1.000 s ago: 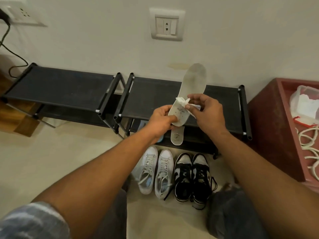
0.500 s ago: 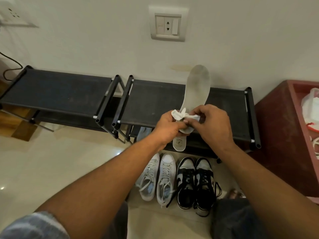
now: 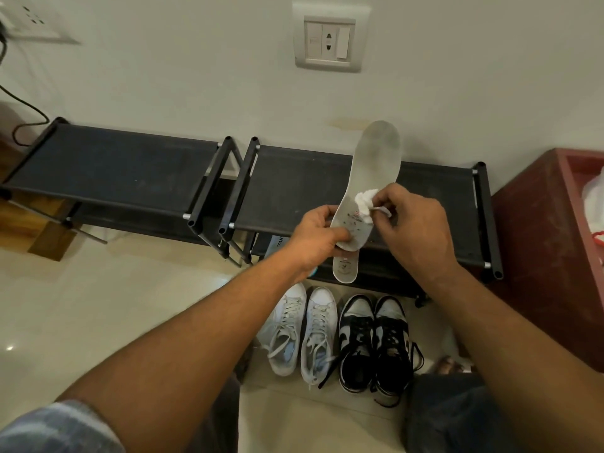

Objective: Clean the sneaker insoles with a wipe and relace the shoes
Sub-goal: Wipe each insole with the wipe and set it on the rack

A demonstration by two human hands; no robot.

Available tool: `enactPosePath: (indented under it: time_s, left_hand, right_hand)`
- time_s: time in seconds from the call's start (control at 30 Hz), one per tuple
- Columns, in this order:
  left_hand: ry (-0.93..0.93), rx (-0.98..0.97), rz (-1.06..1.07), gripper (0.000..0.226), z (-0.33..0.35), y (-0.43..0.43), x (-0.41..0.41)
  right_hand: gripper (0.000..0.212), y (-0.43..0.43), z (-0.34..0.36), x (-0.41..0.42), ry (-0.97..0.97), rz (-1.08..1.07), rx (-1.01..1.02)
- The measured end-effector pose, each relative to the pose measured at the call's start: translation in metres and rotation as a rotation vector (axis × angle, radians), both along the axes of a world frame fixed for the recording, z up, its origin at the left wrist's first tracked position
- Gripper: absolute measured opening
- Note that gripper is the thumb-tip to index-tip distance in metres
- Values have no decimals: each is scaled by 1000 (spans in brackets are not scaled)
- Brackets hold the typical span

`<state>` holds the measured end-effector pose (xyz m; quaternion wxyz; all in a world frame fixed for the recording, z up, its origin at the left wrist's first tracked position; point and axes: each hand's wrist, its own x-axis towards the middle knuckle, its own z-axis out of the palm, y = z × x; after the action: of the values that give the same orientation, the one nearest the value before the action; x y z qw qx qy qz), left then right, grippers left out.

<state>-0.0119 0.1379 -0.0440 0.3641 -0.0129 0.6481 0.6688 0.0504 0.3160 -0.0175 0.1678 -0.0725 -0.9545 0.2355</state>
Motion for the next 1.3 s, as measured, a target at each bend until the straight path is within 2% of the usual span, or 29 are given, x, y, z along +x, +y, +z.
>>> enactPosePath:
  time_s: [0.2,0.27,0.47,0.63,0.8,0.93,1.07,1.2,1.3]
  left_hand:
    - [-2,9,-13,47,4,-1,-1]
    - [-3,20,-25,47,7,-1,0]
    - [-21,72,26,50,15,-8,-4]
    - [-25,78,33,48,14,-13,-5]
    - [-1,37,-26,49,10,-13,-5]
    - [4,66,-48,43,11,-12,-4]
    - [-41,132,1,32,15,-8,-5]
    - [-123,187,85,37,14,-9,-4]
    - [-150,189,86,38,13,-8,-4]
  right_hand:
    - [8,-2,-2,2,97,94,209]
    - [12,-2,-6,2,90,146,237]
    - [23,1,-5,1,14,240,207]
    - [33,-5,0,3,-49,262,93]
    - [27,-4,-2,-2,-55,182,93]
    - [35,-2,-1,0,-20,153,117]
    - [26,-5,-1,0,50,116,94]
    - [18,-20,-4,8,106,292,141]
    - [16,-7,-2,3,107,185,108]
